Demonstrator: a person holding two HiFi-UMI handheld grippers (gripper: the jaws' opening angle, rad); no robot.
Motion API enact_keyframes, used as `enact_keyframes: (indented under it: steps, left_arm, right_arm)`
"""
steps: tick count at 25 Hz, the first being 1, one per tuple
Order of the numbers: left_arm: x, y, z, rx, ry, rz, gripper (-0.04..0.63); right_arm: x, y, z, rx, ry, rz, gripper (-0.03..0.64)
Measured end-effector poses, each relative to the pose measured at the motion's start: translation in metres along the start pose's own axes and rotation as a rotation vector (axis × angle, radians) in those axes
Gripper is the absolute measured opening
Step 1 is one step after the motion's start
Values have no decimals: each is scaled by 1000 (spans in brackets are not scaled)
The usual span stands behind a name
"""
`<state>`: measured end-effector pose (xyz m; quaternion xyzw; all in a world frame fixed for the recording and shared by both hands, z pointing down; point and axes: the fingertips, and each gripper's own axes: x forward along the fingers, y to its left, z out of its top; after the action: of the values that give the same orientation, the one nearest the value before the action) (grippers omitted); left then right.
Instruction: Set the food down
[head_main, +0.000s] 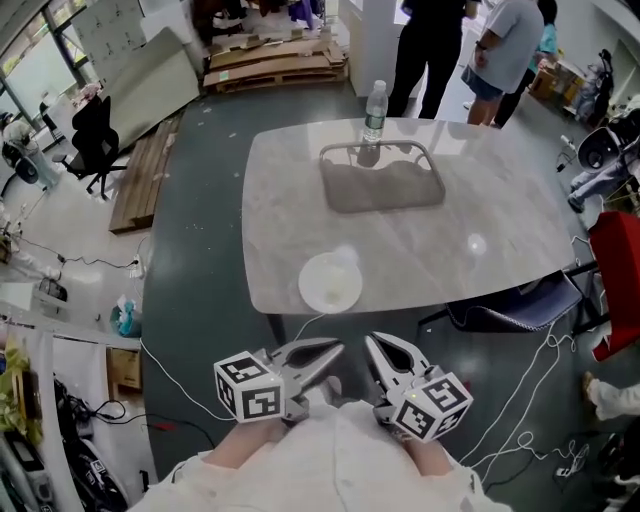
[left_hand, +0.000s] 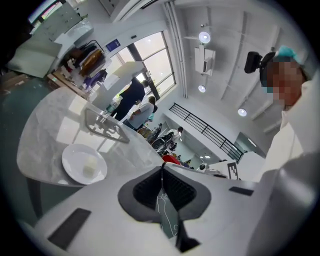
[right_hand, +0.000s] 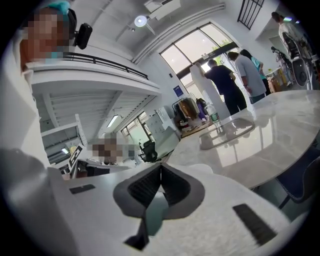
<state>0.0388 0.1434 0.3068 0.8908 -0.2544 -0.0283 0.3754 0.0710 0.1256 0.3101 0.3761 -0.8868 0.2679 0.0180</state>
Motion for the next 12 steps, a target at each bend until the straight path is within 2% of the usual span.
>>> enact_keyframes:
  steps: [4,8,12]
  left_arm:
    - [-6,13,9,3,-13,32,20]
    - [-2,17,18,9,15,15,20]
    - [-1,27,27,-9,42,0,20]
  right_arm:
    - [9,-4,-1,15,8,-9,3]
    - [14,-17,9,28,-10,-56,3]
    - [28,-17,10,38,2,-65,3]
